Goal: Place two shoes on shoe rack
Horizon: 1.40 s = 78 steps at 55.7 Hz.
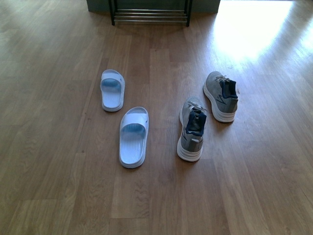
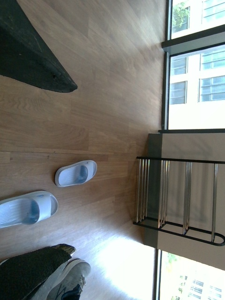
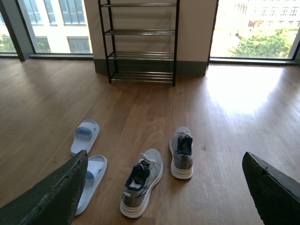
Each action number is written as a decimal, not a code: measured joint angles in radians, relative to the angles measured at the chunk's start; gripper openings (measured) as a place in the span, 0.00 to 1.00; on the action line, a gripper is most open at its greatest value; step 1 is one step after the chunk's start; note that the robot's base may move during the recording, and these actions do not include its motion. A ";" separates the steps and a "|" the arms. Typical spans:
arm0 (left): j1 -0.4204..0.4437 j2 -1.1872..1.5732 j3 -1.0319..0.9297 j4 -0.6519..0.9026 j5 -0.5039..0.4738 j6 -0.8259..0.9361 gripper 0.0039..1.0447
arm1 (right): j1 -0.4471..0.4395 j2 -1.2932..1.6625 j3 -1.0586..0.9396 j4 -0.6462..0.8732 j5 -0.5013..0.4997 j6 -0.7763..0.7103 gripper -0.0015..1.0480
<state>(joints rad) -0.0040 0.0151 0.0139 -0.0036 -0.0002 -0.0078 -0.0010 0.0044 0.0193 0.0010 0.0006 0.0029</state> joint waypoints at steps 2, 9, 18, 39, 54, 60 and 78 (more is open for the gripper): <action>0.000 0.000 0.000 0.000 0.000 0.000 0.91 | 0.000 0.000 0.000 0.000 0.000 0.000 0.91; 0.000 0.000 0.000 0.000 0.000 0.000 0.91 | 0.000 0.000 0.000 0.000 0.000 0.000 0.91; 0.000 0.000 0.000 0.000 0.000 0.000 0.91 | 0.000 0.000 0.000 0.000 0.000 0.000 0.91; 0.000 0.000 0.000 0.000 0.000 0.000 0.91 | 0.000 0.000 0.000 0.000 0.000 0.000 0.91; 0.000 0.000 0.000 0.000 0.000 0.000 0.91 | 0.000 0.000 0.000 0.000 0.000 0.000 0.91; 0.000 0.000 0.000 0.000 0.000 0.000 0.91 | 0.000 0.000 0.000 0.000 0.000 0.000 0.91; 0.000 0.000 0.000 0.000 0.000 0.000 0.91 | 0.000 0.000 0.000 0.000 0.000 0.000 0.91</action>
<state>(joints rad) -0.0040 0.0151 0.0139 -0.0036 -0.0002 -0.0078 -0.0010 0.0044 0.0193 0.0010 0.0006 0.0029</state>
